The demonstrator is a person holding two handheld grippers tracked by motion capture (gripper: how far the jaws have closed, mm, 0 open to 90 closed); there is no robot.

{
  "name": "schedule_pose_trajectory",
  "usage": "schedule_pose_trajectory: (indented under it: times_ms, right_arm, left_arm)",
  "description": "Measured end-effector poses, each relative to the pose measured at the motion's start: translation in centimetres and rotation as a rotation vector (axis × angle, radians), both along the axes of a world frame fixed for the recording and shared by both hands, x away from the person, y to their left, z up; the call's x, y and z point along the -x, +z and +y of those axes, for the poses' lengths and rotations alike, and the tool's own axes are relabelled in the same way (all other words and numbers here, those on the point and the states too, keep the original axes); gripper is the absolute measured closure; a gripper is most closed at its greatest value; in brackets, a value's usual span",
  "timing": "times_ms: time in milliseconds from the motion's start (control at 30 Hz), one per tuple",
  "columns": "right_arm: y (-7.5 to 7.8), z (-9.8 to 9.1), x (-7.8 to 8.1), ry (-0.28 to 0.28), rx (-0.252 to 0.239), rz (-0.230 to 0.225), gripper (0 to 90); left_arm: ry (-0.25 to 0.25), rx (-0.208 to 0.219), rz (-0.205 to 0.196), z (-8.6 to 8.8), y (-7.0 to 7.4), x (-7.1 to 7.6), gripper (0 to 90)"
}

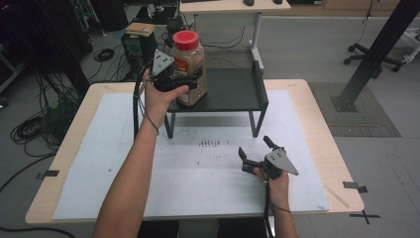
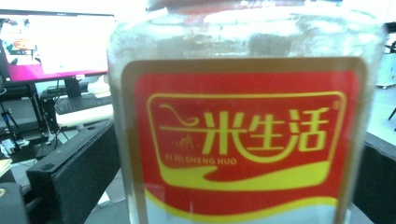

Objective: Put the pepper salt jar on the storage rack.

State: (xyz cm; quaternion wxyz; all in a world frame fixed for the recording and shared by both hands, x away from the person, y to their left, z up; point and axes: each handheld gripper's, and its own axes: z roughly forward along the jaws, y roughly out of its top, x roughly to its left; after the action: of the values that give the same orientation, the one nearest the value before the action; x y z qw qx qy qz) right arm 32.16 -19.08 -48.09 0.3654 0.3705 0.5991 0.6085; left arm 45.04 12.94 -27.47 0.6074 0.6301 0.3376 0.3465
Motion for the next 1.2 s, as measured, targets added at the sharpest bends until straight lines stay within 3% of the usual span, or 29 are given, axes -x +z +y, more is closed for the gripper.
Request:
schedule_pose_trajectory:
  times_ms: [733,800,867,900,967,1000,1167,1200]
  right_arm:
    - [0.0,0.0,0.0,-0.001,0.000,0.000,0.6]
    - [0.0,0.0,0.0,-0.001,0.000,0.000,0.6]
    - [0.0,0.0,0.0,-0.001,-0.001,0.001,0.6]
    - [0.0,0.0,0.0,-0.001,-0.001,0.001,0.7]
    - [0.0,0.0,0.0,-0.001,-0.002,0.001,0.7]
    - [0.0,0.0,0.0,-0.001,-0.002,0.001,0.8]
    - [0.0,0.0,0.0,-0.002,-0.002,0.000,0.8]
    - [0.0,0.0,0.0,-0.002,-0.002,0.000,0.8]
  left_arm:
    - [0.013,0.032,-0.014,3.3,0.9,3.7,0.2]
    - [0.021,0.031,-0.022,4.1,1.0,5.0,0.2]
    - [0.021,0.031,-0.022,4.1,1.0,5.0,0.2]
    - [0.026,0.026,-0.022,4.7,1.0,5.8,0.2]
    - [0.026,0.026,-0.022,4.7,1.0,5.8,0.2]
    - [0.027,0.029,-0.022,5.4,0.8,6.7,0.2]
    - [0.047,0.017,-0.022,6.2,0.5,7.5,0.2]
    - [0.067,0.020,-0.025,7.4,0.2,8.6,0.2]
